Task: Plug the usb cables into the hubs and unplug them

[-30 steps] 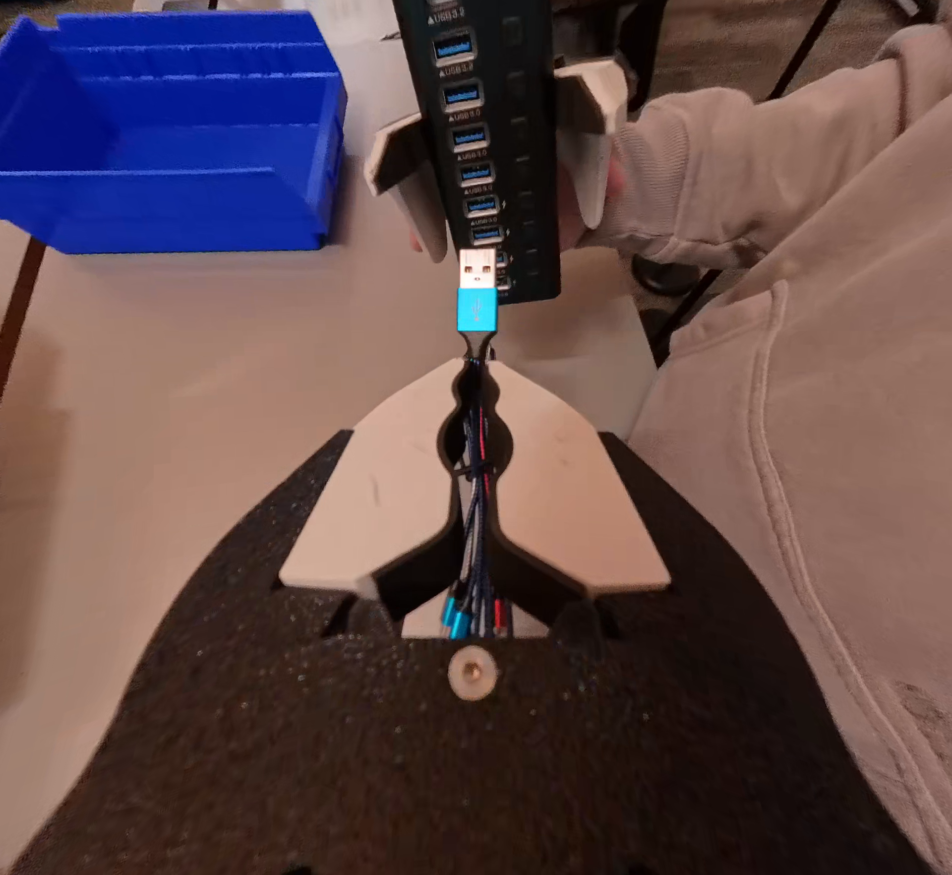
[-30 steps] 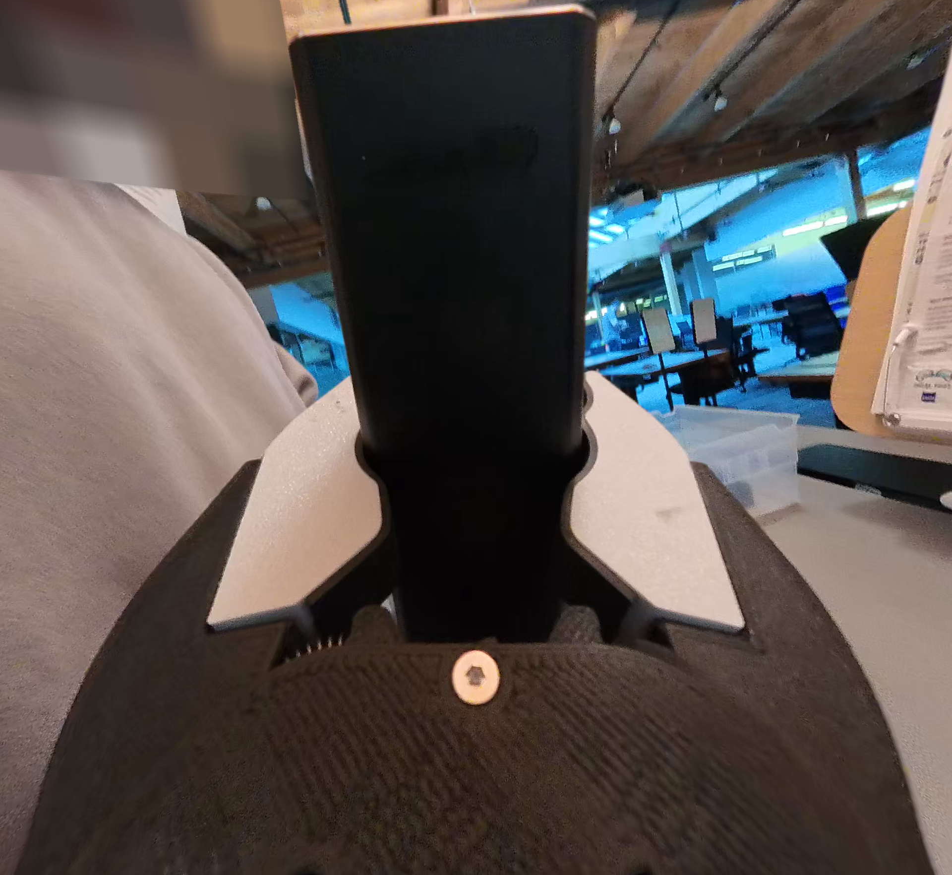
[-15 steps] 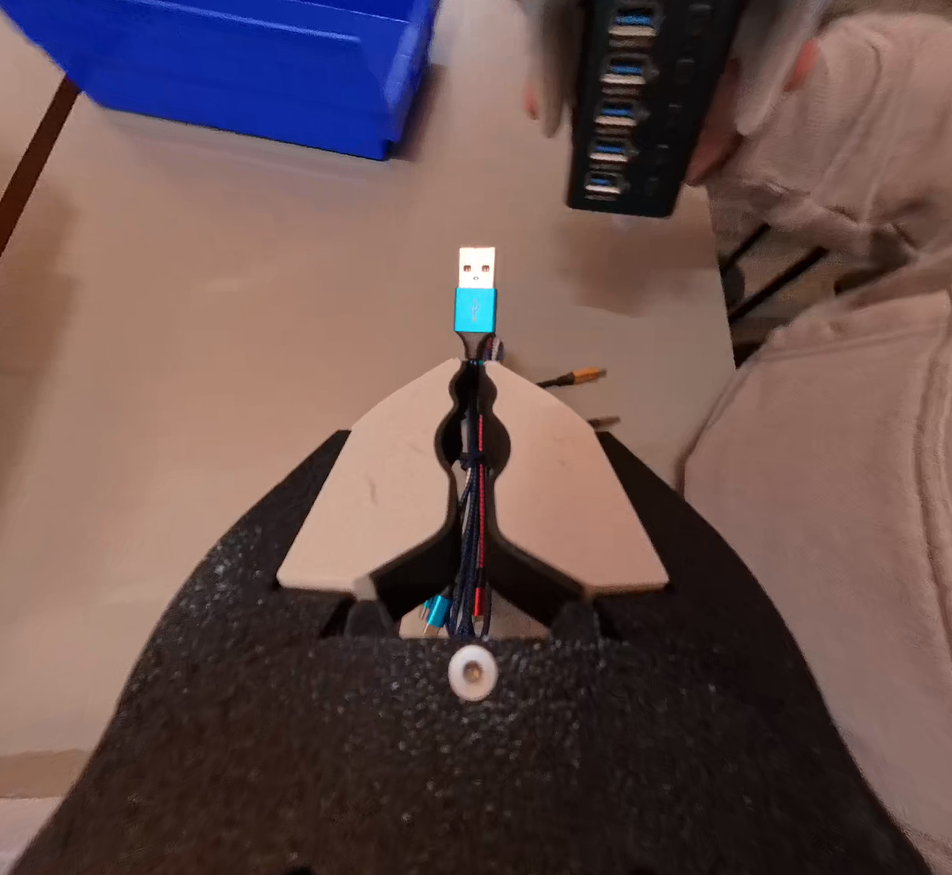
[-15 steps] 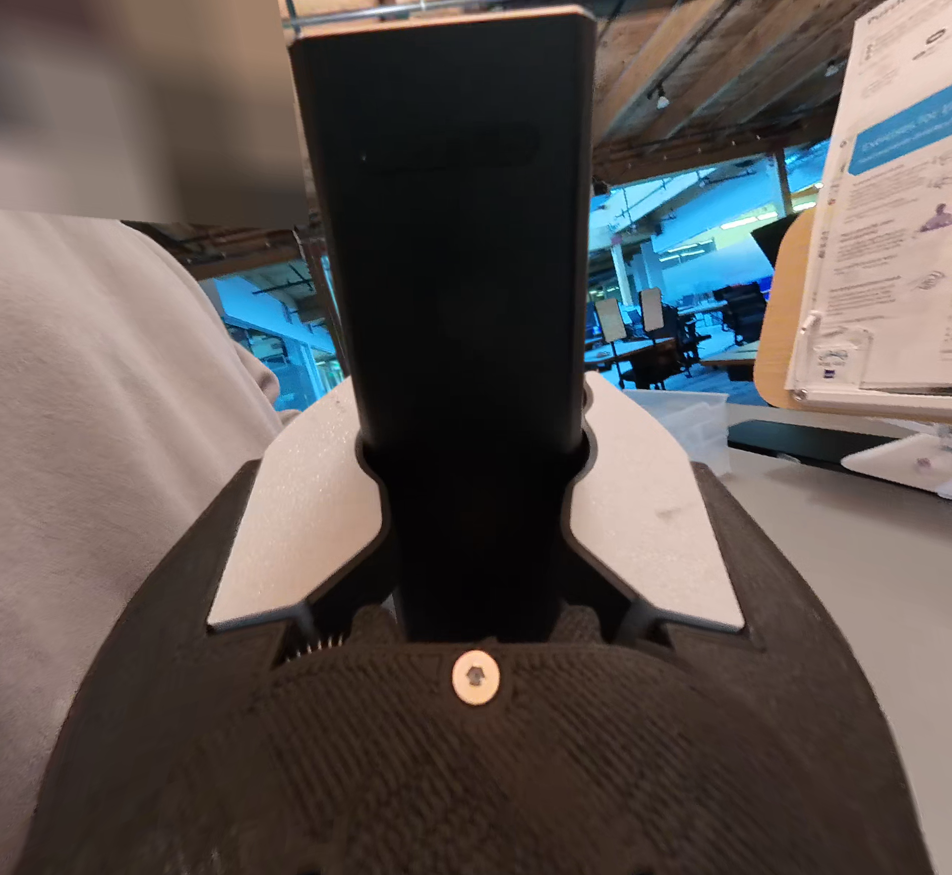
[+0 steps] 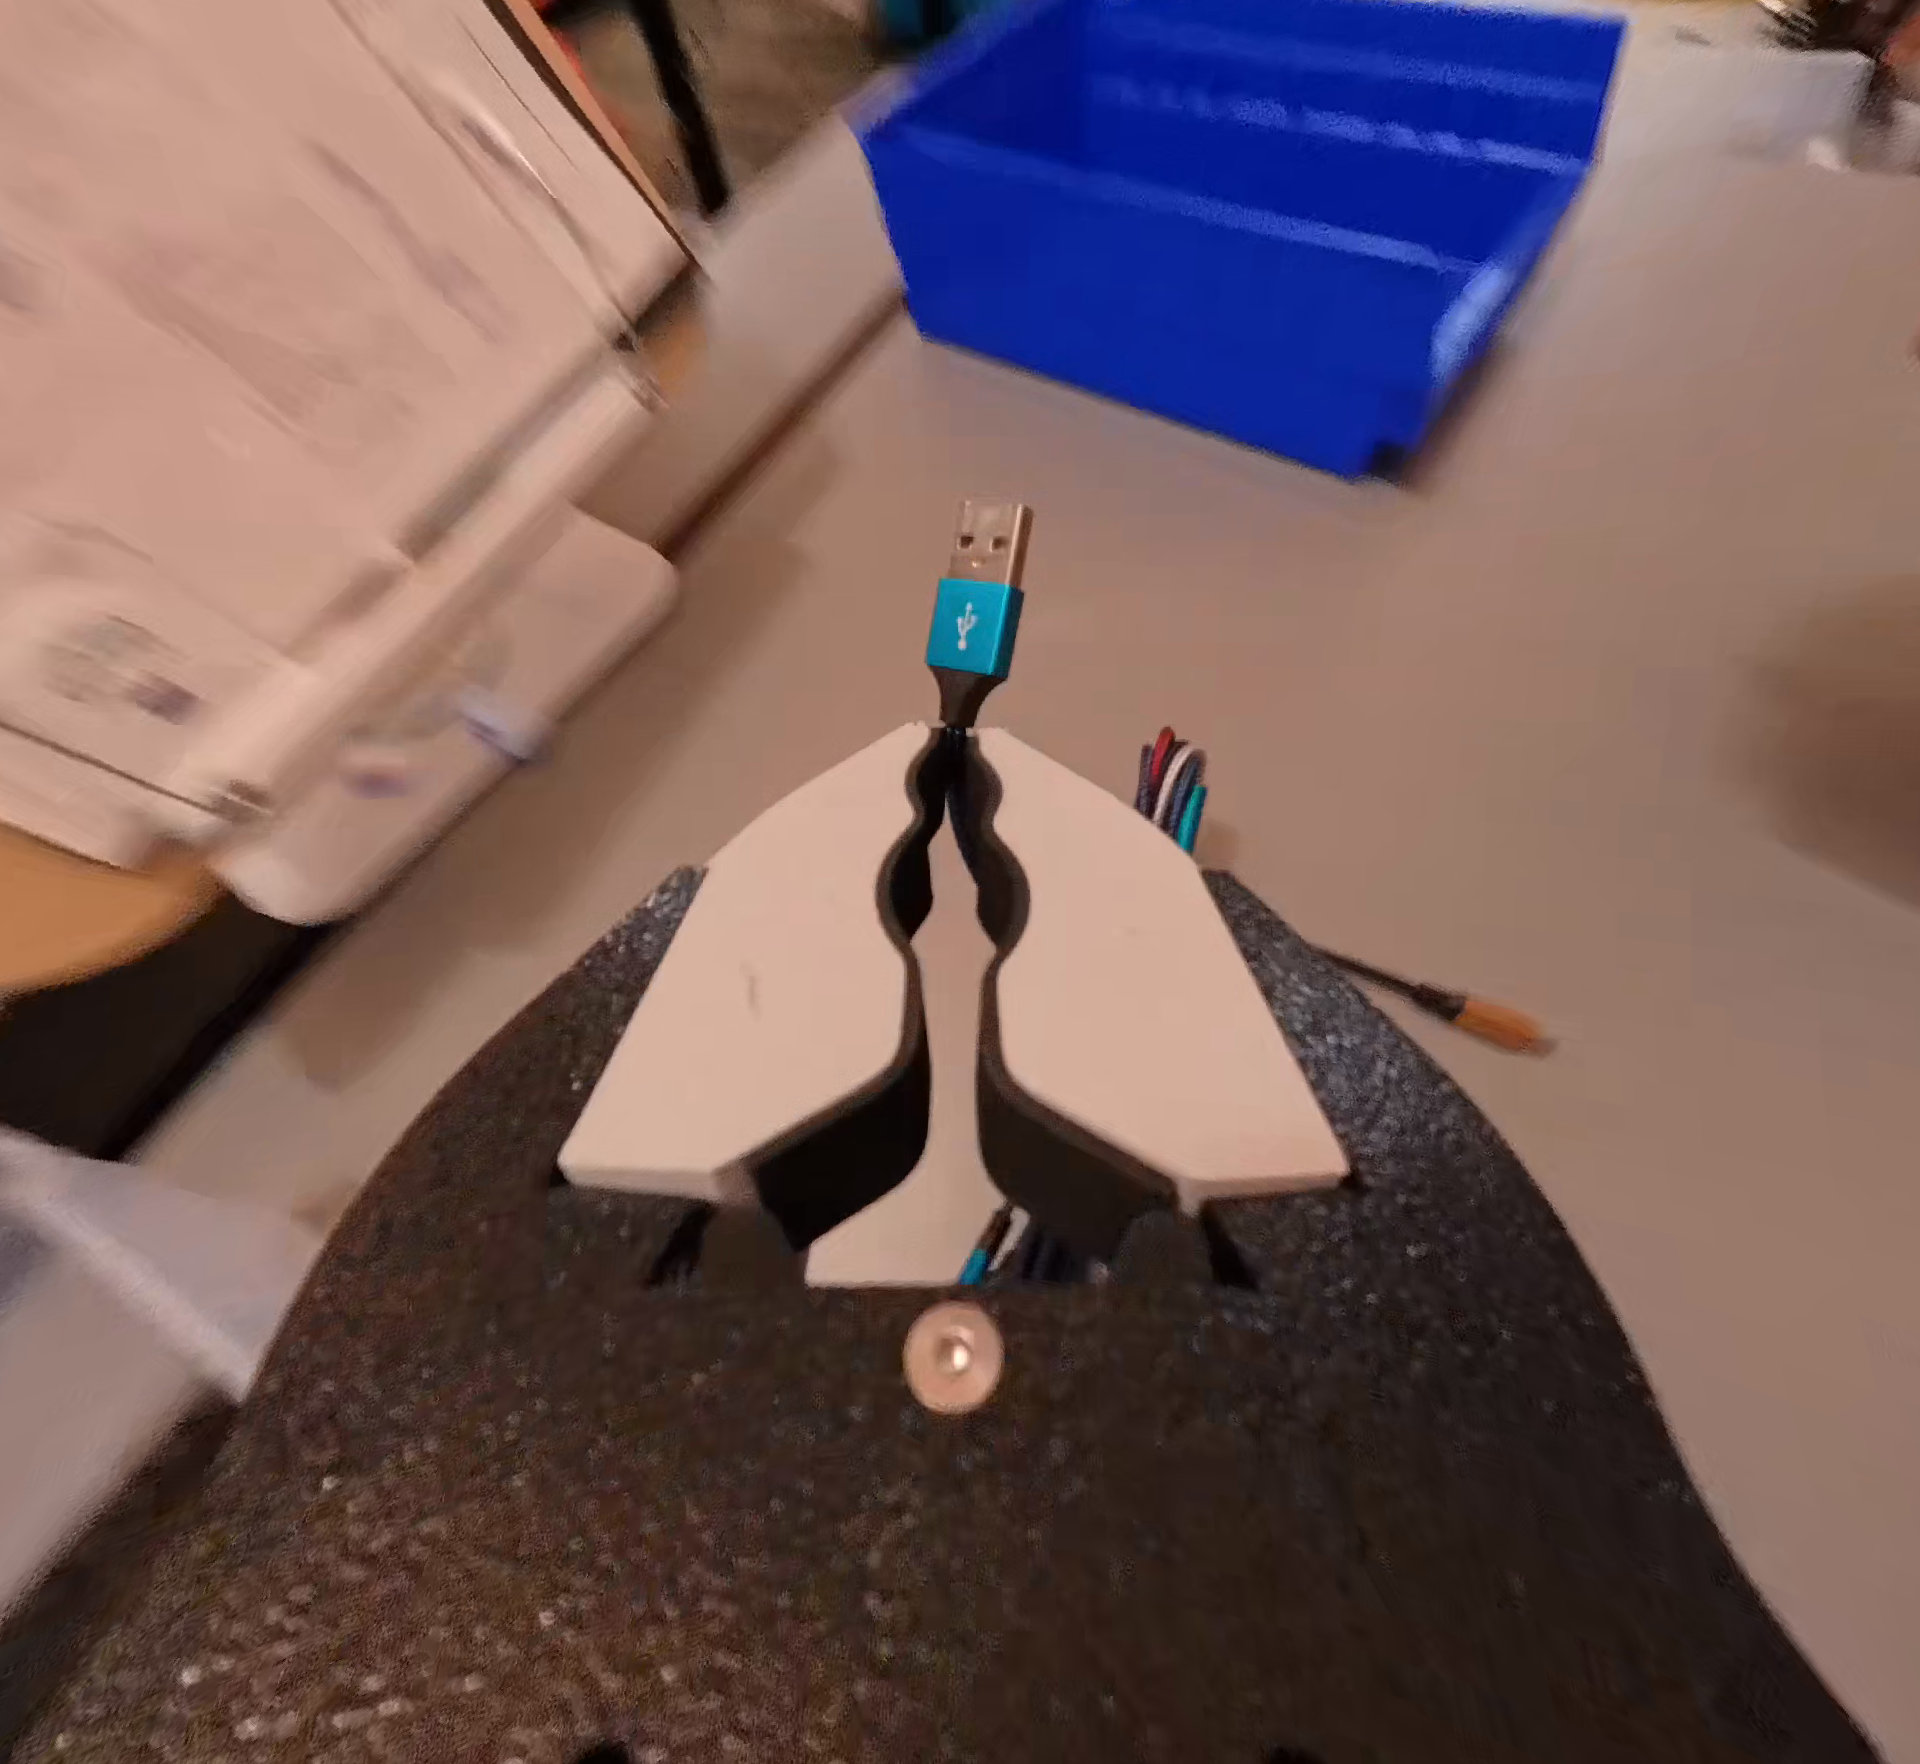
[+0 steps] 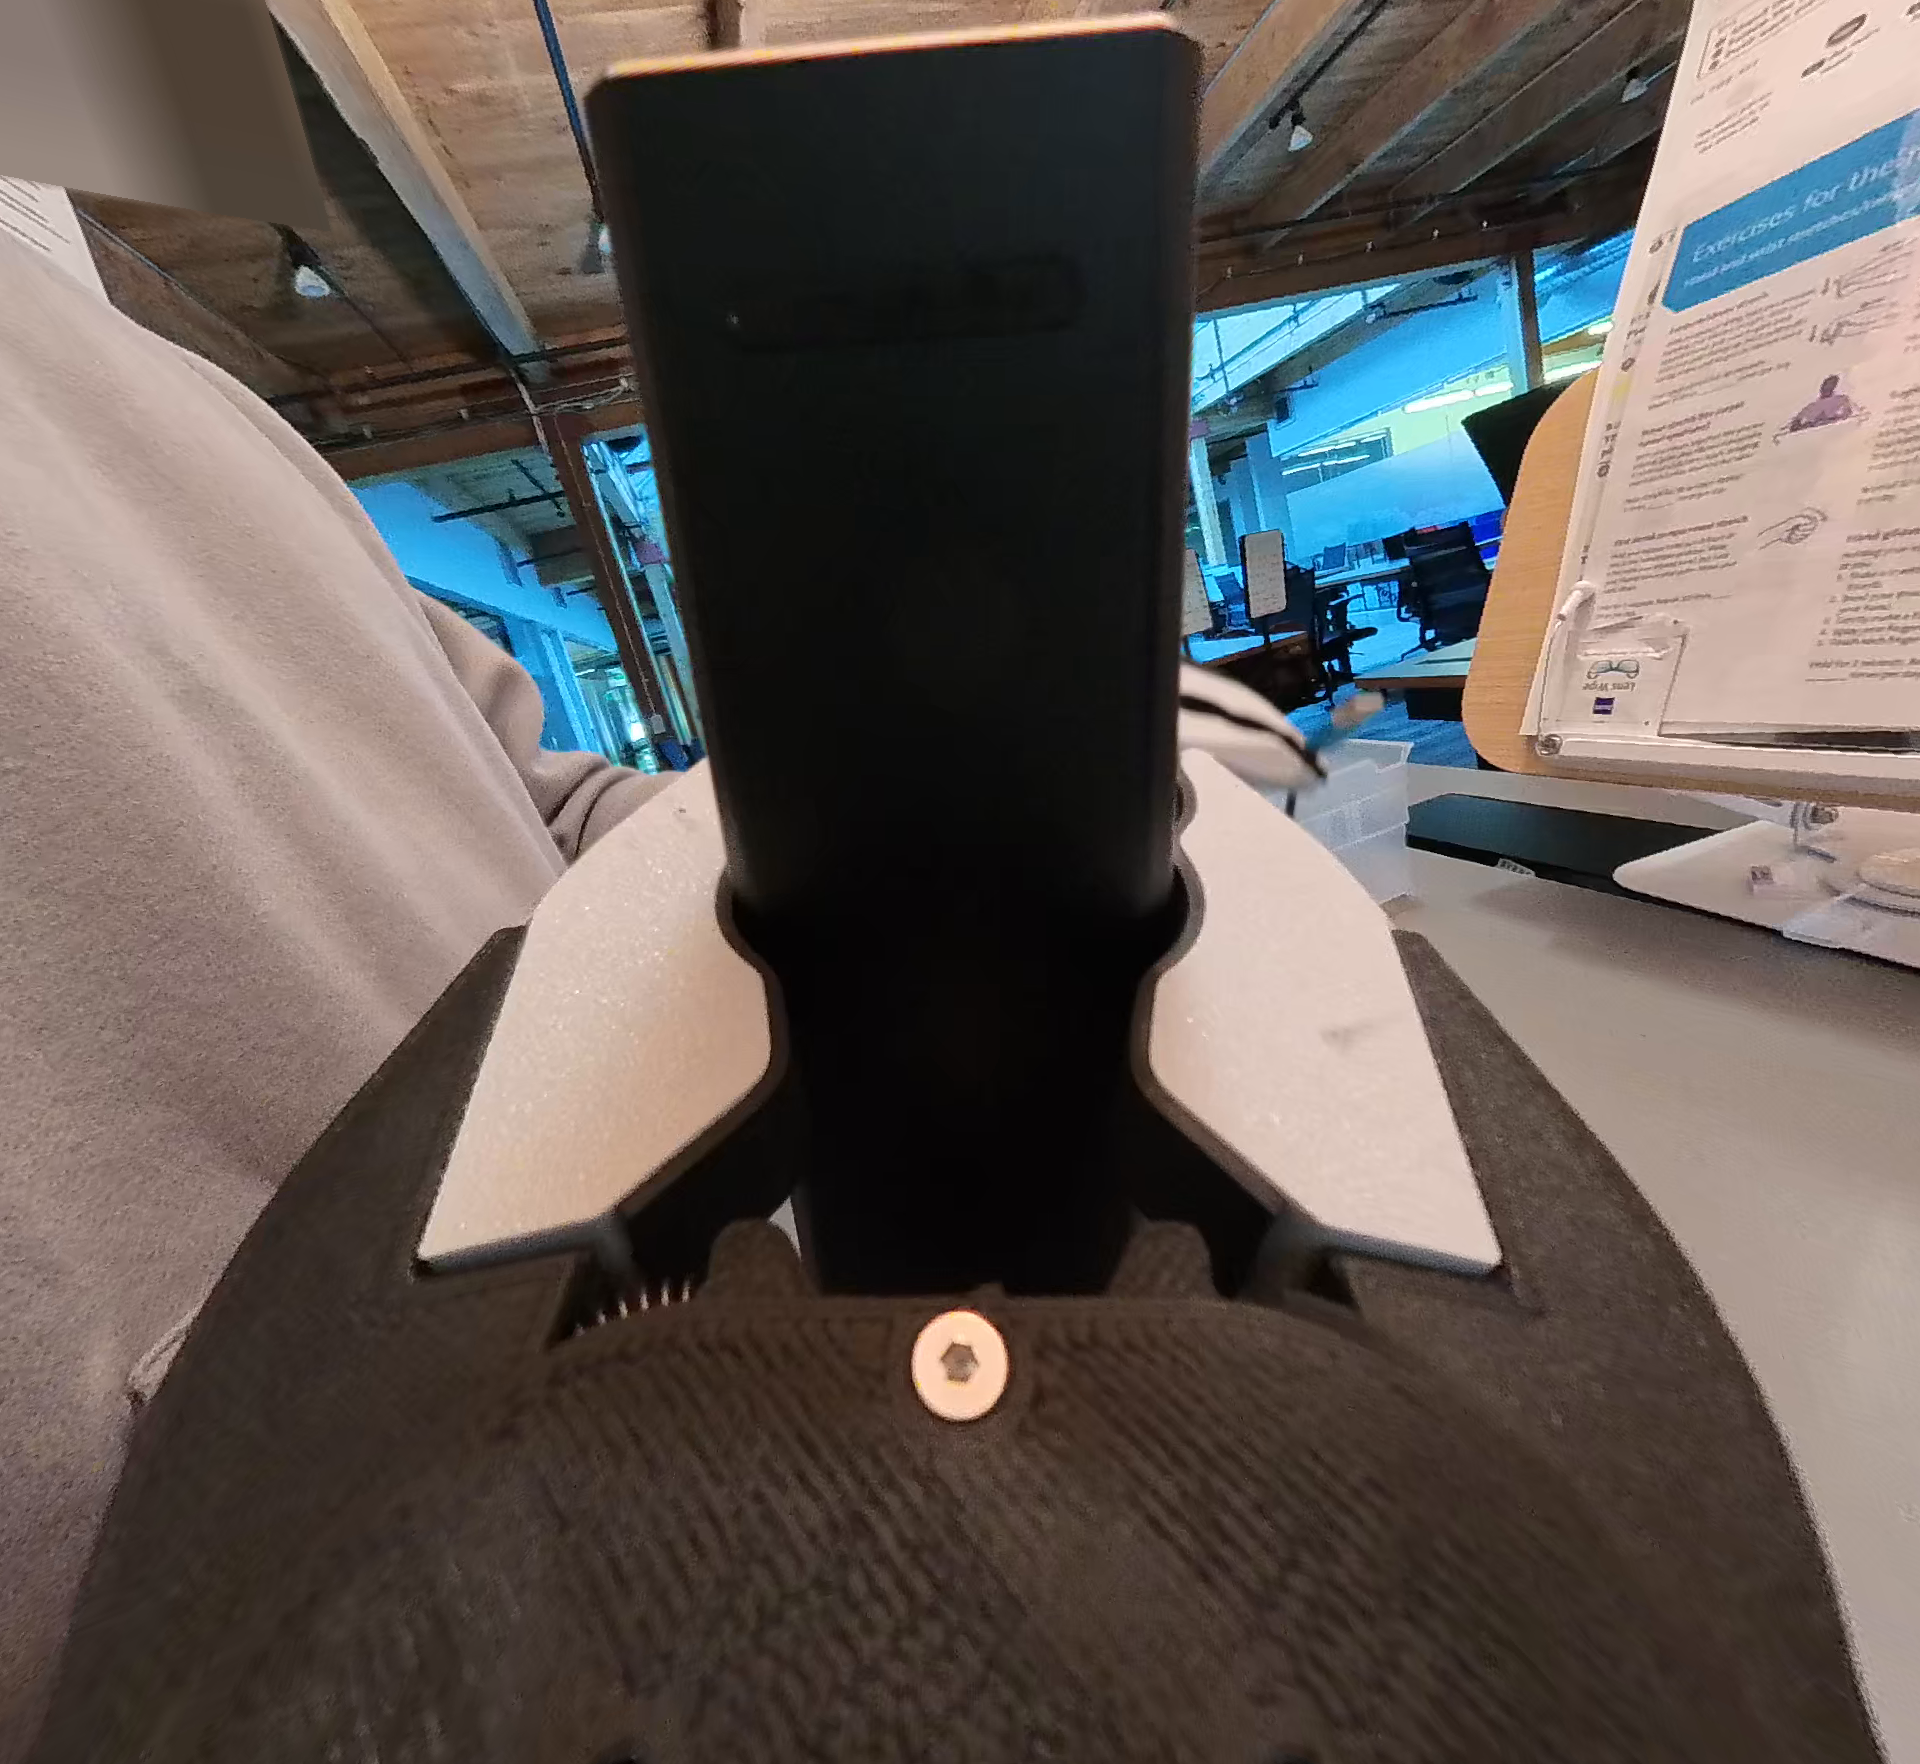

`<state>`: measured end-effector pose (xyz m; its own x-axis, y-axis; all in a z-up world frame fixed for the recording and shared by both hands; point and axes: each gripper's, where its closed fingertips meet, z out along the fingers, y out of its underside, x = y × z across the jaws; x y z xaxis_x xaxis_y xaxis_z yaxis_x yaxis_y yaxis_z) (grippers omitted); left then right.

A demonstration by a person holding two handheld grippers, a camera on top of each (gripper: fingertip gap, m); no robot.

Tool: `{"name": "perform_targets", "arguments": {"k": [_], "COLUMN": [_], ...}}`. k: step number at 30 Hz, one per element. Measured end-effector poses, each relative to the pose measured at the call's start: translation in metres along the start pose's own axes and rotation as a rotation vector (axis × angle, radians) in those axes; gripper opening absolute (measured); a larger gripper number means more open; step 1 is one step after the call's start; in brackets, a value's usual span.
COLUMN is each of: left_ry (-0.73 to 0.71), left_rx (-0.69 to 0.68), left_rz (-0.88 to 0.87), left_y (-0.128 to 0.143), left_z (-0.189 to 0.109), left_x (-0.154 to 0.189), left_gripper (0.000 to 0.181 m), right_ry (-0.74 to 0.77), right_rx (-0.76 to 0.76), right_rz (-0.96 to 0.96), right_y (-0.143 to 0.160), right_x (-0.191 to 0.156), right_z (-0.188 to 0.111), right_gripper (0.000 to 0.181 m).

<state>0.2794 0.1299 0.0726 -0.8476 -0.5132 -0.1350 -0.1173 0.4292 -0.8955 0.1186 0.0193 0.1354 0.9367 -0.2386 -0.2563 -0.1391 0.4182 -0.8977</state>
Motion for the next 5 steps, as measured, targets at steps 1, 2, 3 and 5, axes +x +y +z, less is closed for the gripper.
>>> {"name": "perform_targets", "arguments": {"k": [1,2,3,5], "left_ry": [-0.059,-0.107,-0.135,-0.168], "left_rx": [0.057,0.109,0.151,0.177], "left_rz": [0.046,0.089,0.132,0.213], "left_y": [-0.016,-0.030,-0.040,-0.045], "left_z": [-0.006,-0.011,-0.015,-0.020], "left_x": [-0.010,-0.016,-0.018,-0.014], "left_gripper": [0.002,0.002,0.002,0.002], "right_ry": [0.002,0.003,0.007,0.003], "right_rx": [0.001,0.000,0.000,0.004], "right_rz": [-0.003,-0.005,-0.008,-0.012], "right_y": [-0.001,-0.002,-0.003,-0.005], "right_x": [0.000,0.001,0.001,0.001], "right_z": [-0.001,-0.002,-0.002,-0.003], "right_gripper": [0.073,0.073,0.073,0.073]}}
